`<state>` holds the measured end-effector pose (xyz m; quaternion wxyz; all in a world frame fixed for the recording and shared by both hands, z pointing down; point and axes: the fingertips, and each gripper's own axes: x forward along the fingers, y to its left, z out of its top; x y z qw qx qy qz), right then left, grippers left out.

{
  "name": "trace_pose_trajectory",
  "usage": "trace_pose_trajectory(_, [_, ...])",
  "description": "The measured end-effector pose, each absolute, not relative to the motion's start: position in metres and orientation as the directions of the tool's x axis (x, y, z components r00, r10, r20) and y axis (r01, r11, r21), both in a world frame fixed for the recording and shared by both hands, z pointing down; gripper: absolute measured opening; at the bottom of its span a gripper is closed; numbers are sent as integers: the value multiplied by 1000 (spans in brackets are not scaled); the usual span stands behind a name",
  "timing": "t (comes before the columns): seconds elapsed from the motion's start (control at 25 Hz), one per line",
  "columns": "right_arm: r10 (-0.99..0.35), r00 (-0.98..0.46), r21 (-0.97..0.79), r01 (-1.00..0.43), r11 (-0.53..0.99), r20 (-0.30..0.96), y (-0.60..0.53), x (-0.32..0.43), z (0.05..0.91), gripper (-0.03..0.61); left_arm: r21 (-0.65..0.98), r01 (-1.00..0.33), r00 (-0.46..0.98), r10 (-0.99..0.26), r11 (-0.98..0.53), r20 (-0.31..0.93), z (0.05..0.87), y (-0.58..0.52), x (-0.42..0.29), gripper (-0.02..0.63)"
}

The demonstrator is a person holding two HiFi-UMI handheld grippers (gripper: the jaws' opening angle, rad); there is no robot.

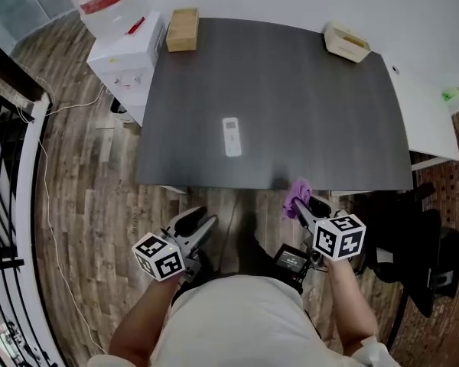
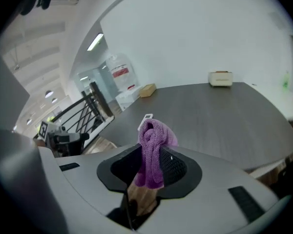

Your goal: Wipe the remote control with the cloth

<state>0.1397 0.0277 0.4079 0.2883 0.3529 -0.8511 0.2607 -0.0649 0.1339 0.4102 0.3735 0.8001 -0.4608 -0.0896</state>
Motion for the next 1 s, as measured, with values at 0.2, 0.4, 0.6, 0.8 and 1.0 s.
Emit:
trace_pose_trajectory(0.2, [-357,-557,13,-527,850,749,-40,112,423,109,525,-816,490,-774,-244,402,449,72,-49,147])
trace_pose_trajectory(0.4, [-273,-535,156,-254,955,800,-83,52,440,109,242,-935,355,-714,-259,603,490,17,-52,186])
trace_pose_trajectory(0.6, [-243,-450,277,8,961,859,-107,-17,467,109,51,-936,271,-622,-348,735,531,-22,-62,187])
trace_pose_trajectory(0.8, [-274,-349,348,172,921,896,-126,-55,491,107,-27,-903,251,-577,-429,778,551,-41,-69,187])
trace_pose_trajectory(1.0, [-335,-290,414,274,868,896,-151,-90,506,109,12,-881,298,-535,-473,791,559,-45,-67,186])
